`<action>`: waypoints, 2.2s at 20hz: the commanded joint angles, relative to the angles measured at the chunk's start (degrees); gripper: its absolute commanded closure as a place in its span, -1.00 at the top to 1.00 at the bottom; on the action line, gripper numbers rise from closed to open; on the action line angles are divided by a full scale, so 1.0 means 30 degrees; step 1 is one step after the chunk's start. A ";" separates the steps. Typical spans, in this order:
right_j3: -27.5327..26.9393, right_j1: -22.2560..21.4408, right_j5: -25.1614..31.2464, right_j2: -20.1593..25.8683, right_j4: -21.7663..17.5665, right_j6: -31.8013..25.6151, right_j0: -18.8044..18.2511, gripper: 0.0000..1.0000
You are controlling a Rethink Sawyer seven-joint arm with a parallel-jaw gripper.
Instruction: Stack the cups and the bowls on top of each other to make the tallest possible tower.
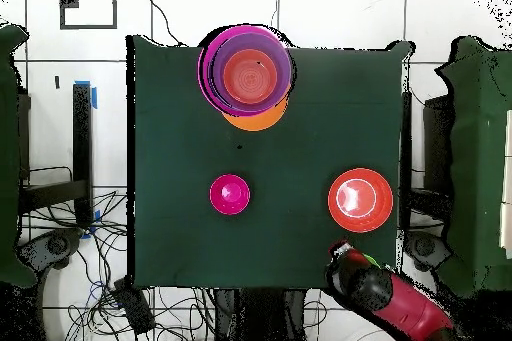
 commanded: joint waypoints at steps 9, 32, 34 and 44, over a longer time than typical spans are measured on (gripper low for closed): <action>0.0031 -0.0063 -0.0537 0.1155 -0.1423 0.0615 0.0196 1.00; -0.0545 0.1281 -0.1081 0.2356 -0.2186 0.0549 -0.2085 1.00; -0.0760 0.1654 -0.1354 0.2376 -0.2270 0.0562 -0.2222 1.00; -0.1665 0.2066 -0.1357 0.2383 -0.2766 0.0208 -0.3022 1.00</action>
